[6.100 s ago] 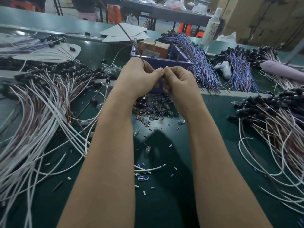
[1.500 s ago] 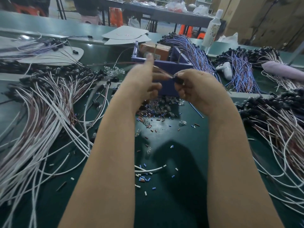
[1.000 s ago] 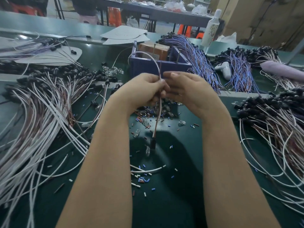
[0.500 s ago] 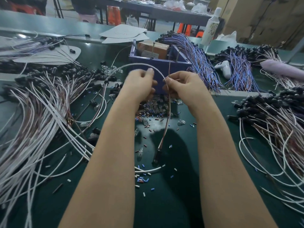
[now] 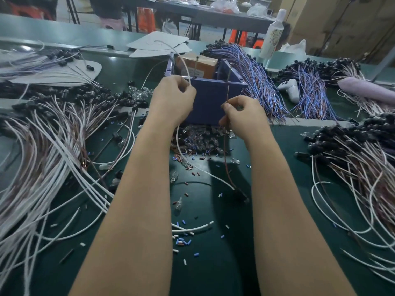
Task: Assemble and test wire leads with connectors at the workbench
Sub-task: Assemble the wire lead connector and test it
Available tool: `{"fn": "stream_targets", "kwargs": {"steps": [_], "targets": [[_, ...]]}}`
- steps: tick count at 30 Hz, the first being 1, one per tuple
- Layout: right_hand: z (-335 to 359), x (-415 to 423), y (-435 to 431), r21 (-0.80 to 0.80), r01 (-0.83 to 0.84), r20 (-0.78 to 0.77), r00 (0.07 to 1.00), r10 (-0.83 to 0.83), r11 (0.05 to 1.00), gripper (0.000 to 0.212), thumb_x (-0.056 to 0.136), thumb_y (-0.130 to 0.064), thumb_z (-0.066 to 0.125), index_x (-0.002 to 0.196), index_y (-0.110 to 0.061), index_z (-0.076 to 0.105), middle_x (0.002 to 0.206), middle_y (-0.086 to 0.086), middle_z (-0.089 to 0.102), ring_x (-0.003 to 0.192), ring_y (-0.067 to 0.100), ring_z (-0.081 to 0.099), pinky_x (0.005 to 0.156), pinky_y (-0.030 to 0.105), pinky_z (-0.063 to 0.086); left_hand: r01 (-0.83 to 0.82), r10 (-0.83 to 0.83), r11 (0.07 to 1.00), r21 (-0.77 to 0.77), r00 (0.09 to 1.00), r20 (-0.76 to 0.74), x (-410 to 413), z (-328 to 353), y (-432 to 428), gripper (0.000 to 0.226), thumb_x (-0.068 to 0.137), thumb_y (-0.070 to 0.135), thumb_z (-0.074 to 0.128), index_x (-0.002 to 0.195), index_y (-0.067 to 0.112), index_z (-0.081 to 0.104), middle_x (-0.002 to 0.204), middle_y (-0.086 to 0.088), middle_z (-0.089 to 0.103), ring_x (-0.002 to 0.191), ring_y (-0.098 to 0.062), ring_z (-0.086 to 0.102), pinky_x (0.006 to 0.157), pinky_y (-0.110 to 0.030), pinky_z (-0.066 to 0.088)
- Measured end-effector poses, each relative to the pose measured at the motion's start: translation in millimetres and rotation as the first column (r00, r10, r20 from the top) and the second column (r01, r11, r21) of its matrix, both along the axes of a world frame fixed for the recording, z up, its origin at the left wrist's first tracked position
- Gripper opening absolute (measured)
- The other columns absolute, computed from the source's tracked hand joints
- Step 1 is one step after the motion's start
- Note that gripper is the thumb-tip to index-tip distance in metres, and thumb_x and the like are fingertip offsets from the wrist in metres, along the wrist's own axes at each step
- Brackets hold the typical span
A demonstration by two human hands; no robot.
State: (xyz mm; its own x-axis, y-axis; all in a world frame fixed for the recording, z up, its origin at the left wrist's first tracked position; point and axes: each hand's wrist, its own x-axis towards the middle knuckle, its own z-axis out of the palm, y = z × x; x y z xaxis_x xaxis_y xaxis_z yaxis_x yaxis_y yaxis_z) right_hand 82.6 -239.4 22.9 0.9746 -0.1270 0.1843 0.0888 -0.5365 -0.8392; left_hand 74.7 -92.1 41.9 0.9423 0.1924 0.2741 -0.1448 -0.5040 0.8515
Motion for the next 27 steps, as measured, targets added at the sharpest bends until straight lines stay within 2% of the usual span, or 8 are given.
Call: {"fn": "stream_targets", "kwargs": {"steps": [3,9,12,14,17,20,24,27], "targets": [[5,5,3,0.144,-0.022,-0.019,1.0,0.025,0.989,0.009,0.096,-0.012,0.048,0.097,-0.014,0.056,0.062,-0.002,0.063,0.049,0.007,0.05,0.053,0.023,0.041,0.062,-0.052,0.995,0.08,0.99,-0.129,1,1,2,0.019,0.089,0.017,0.043,0.078,0.013,0.057,0.04,0.005,0.057,0.044,0.002,0.047,0.052,-0.024,0.034],[4,5,9,0.258,-0.046,-0.021,0.998,0.054,0.965,0.01,0.096,-0.006,0.047,0.104,-0.007,0.054,0.065,0.004,0.062,0.045,0.008,0.049,0.043,0.017,0.042,0.256,-0.189,0.955,0.15,0.915,-0.357,-2,2,-2,0.025,0.092,0.018,0.039,0.072,0.01,0.053,0.043,0.005,0.061,0.048,-0.017,0.047,0.045,-0.019,0.04],[3,4,5,0.291,-0.014,-0.019,1.0,0.021,0.957,0.01,0.096,-0.006,0.048,0.104,-0.008,0.052,0.067,0.005,0.063,0.047,0.009,0.049,0.044,0.018,0.042,0.372,-0.262,0.912,0.172,0.853,-0.452,-8,2,-1,0.024,0.092,0.017,0.041,0.072,0.01,0.053,0.05,0.001,0.066,0.046,-0.016,0.05,0.039,-0.014,0.042],[4,5,3,0.306,0.014,0.005,1.0,-0.016,0.952,0.01,0.095,-0.006,0.049,0.104,-0.009,0.05,0.066,0.004,0.064,0.046,0.009,0.05,0.047,0.02,0.043,0.437,-0.32,0.889,0.138,0.806,-0.498,-11,4,-3,0.024,0.093,0.014,0.041,0.072,0.01,0.053,0.05,0.0,0.065,0.04,-0.009,0.054,0.038,-0.014,0.043],[6,5,5,0.362,-0.029,-0.001,1.0,0.031,0.932,0.004,0.095,-0.009,0.051,0.095,-0.01,0.055,0.062,0.001,0.063,0.043,0.006,0.047,0.046,0.019,0.041,0.51,-0.379,0.851,0.122,0.759,-0.529,-16,6,-8,0.025,0.094,0.012,0.043,0.071,0.009,0.053,0.054,-0.001,0.062,0.036,-0.004,0.055,0.038,-0.014,0.043],[5,5,6,0.341,-0.157,-0.056,0.981,0.186,0.927,0.02,0.096,-0.016,0.054,0.08,-0.012,0.066,0.059,-0.002,0.059,0.048,0.007,0.046,0.049,0.019,0.041,0.567,-0.4,0.814,0.127,0.705,-0.586,-19,5,-10,0.023,0.093,0.011,0.044,0.072,0.01,0.053,0.048,0.002,0.062,0.035,-0.004,0.052,0.038,-0.013,0.041],[5,1,1,0.244,-0.305,-0.099,0.937,0.336,0.921,0.02,0.094,-0.02,0.057,0.081,-0.014,0.071,0.059,-0.004,0.059,0.052,0.007,0.047,0.051,0.018,0.042,0.519,-0.311,0.828,0.213,0.741,-0.595,-20,5,-3,0.022,0.091,0.012,0.046,0.076,0.009,0.061,0.05,0.003,0.065,0.042,-0.007,0.055,0.039,-0.013,0.043],[5,-4,5,0.196,-0.402,-0.116,0.896,0.428,0.894,0.018,0.093,-0.017,0.059,0.078,-0.015,0.069,0.059,-0.004,0.059,0.049,0.004,0.049,0.049,0.015,0.043,0.475,-0.269,0.834,0.281,0.794,-0.545,-19,8,4,0.021,0.09,0.014,0.048,0.081,0.007,0.067,0.063,0.0,0.071,0.056,-0.018,0.056,0.05,-0.02,0.049]]}}
